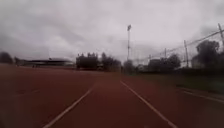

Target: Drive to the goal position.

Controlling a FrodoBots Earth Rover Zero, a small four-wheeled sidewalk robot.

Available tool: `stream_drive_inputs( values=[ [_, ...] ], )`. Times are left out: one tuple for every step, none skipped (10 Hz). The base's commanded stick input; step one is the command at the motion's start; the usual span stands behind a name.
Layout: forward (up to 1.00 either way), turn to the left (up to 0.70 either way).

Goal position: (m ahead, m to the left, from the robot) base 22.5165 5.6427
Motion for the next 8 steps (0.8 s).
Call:
stream_drive_inputs(
  values=[
    [0.7, 0.0],
    [0.7, 0.0],
    [0.7, 0.0],
    [0.7, 0.0],
    [0.7, 0.0],
    [0.7, 0.0],
    [0.7, 0.0],
    [0.7, 0.0]
  ],
)
